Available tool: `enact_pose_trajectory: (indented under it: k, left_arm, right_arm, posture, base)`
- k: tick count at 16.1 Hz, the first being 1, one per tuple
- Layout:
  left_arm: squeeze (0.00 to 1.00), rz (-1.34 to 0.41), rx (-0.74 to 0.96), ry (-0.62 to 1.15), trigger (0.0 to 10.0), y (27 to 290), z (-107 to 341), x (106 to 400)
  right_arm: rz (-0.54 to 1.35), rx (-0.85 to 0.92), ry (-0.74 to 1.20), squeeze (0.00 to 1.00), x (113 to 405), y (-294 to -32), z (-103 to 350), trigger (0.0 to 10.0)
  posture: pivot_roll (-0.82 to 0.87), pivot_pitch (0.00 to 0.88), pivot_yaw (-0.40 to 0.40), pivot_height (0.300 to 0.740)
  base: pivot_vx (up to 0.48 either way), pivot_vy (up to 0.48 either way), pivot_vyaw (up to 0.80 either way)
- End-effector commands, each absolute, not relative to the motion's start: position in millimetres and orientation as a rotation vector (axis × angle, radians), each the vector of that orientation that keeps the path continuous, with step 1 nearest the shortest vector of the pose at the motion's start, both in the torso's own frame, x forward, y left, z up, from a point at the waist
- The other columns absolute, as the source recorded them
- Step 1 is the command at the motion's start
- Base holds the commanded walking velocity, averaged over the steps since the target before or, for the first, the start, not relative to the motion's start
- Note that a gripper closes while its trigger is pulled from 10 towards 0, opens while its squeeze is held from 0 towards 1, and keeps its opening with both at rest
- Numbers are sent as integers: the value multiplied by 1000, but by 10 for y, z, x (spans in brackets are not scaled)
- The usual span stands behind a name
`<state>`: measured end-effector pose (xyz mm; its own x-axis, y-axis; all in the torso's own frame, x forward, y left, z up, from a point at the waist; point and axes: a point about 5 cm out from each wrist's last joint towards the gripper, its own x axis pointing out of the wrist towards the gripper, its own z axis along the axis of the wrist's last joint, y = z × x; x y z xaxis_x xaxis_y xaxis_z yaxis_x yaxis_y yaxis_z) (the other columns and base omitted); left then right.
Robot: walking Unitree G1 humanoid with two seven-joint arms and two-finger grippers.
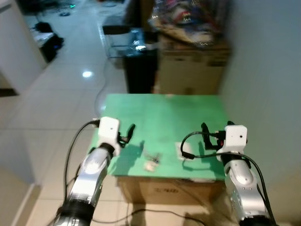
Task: Hang keys on a hook
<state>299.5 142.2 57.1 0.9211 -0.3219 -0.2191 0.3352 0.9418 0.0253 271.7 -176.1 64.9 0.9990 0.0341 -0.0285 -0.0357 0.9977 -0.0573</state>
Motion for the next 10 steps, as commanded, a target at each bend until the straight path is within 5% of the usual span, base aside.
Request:
enact_pose_trajectory:
  k: [1, 4, 10]
  left_arm:
    - [0, -414, 76, 311, 10000, 1315, 391, 2963]
    - [0, -523, 99, 425, 10000, 1092, 249, 3026]
    - [0, -453, -2, 273, 10000, 1232, 396, 3051]
  right_arm:
    - [43, -44, 53, 0, 2657, -1736, 577, 10000]
    - [53, -27, 80, 0, 2571, -1686, 487, 10000]
    - [37, -43, 76, 0, 2536, -1725, 487, 10000]
  posture:
    - [-107, 14, 48, 740]
    - [-140, 50, 106, 740]
    - [-173, 33, 107, 740]
  base:
    - [0, 0, 0]
    - [0, 0, 0]
    - [0, 0, 0]
